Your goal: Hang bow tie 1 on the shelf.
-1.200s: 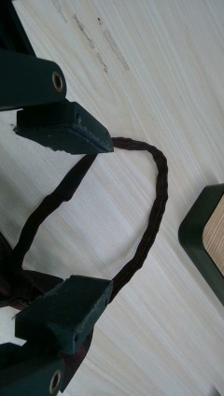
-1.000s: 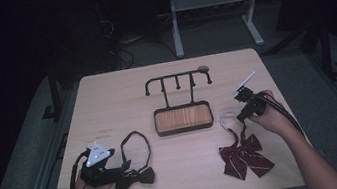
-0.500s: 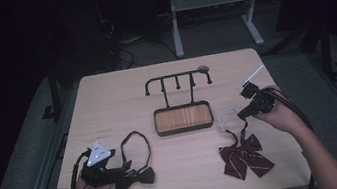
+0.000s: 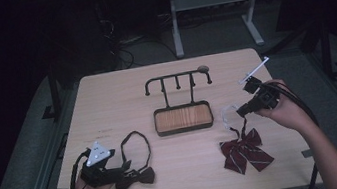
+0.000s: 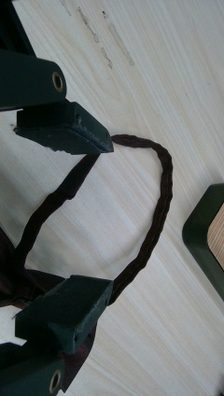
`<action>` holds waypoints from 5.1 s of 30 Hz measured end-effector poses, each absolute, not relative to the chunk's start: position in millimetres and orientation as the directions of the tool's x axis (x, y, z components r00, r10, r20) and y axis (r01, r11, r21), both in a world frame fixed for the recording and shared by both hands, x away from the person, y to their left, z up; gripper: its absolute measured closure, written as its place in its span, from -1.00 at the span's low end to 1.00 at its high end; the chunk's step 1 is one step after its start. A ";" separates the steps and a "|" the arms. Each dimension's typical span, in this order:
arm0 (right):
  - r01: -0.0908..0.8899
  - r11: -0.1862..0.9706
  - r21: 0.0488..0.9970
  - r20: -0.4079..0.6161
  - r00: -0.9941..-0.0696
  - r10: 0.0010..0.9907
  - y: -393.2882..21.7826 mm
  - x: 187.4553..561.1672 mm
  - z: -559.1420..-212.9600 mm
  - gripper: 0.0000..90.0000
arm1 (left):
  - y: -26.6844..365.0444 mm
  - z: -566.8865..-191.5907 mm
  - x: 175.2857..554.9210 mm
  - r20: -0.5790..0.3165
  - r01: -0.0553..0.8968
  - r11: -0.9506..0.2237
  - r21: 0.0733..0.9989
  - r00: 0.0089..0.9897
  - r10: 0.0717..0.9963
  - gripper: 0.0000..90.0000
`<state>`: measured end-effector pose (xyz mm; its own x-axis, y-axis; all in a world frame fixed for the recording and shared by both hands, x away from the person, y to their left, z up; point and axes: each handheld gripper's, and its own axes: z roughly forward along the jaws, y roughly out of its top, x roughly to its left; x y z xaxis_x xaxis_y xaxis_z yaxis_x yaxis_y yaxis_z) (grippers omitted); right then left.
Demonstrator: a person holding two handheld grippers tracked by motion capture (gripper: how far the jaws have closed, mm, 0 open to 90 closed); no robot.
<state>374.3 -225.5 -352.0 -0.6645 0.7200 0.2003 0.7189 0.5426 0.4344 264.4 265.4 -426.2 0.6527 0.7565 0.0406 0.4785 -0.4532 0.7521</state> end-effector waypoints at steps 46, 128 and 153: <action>0.622 0.590 0.515 0.165 -0.747 0.644 -205.0 364.5 -290.7 0.87 | 266.4 -426.5 265.5 0.035 0.471 -0.444 0.762 0.655 0.755 -0.36; 0.632 0.604 0.485 0.099 -0.726 0.681 -172.8 422.9 -251.5 0.87 | 269.3 -425.1 266.4 0.039 0.467 -0.449 0.762 0.659 0.752 -0.36; 0.689 0.562 0.457 0.141 -0.680 0.719 -175.6 452.9 -277.3 0.87 | 269.0 -426.0 266.1 0.033 0.473 -0.449 0.758 0.660 0.751 -0.36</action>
<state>452.9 -175.6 -277.3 -0.6800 0.7195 0.1410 0.6893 0.5620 0.4571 266.1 269.0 -426.0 0.6600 0.7505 0.0335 0.4726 -0.4494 0.7581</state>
